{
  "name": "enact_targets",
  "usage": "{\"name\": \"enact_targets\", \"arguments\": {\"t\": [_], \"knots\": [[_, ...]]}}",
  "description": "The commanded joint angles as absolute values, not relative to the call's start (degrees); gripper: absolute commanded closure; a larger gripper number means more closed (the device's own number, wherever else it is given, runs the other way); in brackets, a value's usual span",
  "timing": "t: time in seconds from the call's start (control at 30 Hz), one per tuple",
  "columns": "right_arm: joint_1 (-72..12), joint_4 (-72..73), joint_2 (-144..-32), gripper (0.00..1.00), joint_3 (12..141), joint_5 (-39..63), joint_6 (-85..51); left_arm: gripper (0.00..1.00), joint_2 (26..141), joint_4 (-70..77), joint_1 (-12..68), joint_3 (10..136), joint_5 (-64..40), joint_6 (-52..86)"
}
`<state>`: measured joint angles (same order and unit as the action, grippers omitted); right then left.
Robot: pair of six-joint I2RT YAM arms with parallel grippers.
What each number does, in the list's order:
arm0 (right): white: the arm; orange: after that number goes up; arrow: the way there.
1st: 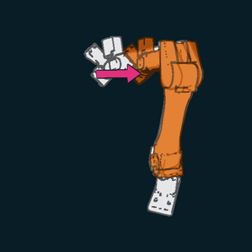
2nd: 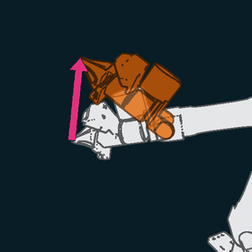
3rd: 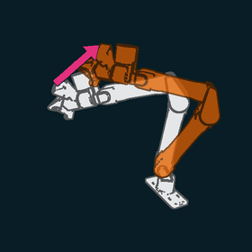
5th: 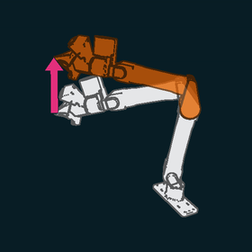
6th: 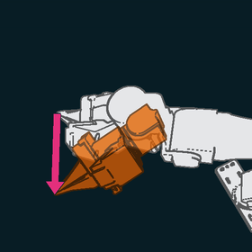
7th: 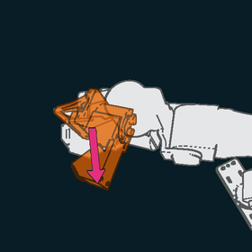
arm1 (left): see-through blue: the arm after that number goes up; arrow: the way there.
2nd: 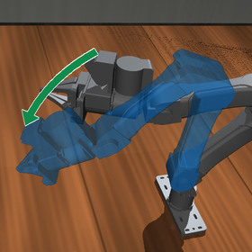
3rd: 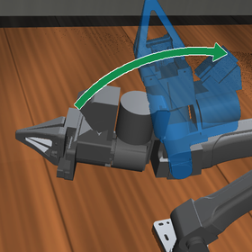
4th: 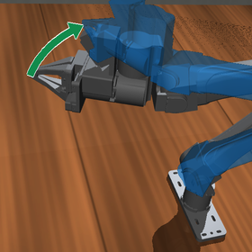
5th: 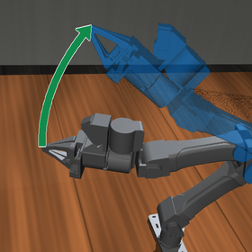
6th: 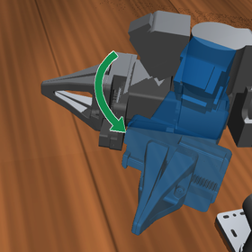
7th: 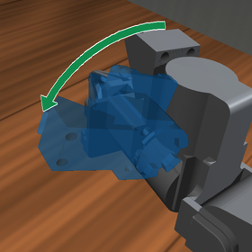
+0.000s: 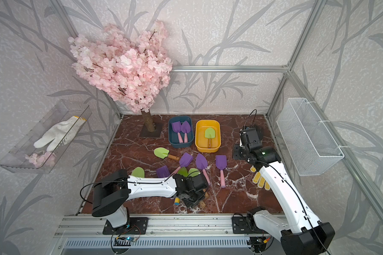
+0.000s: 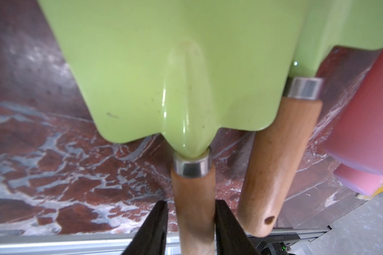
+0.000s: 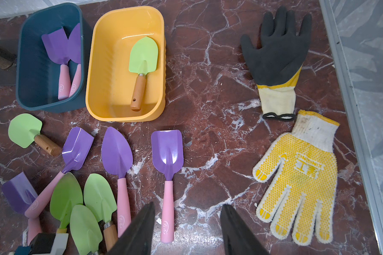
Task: Sort the small shovels by color and place them into the storage box
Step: Pick up the shovel from the center of the board.
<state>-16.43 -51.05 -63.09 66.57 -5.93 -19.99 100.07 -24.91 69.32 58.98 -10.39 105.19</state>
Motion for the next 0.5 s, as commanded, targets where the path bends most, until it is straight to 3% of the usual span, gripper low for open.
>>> {"name": "enact_targets", "arguments": {"t": [0.0,0.47], "knots": [[-16.08,-50.75,-62.81,0.47,66.23,-6.04,-19.69,0.62,100.04,-25.79,69.08,58.39,-9.71,105.38],[-16.0,-50.62,-62.58,0.47,66.16,-6.01,-19.6,0.74,98.82,-27.28,69.13,58.34,-8.45,105.31]]}}
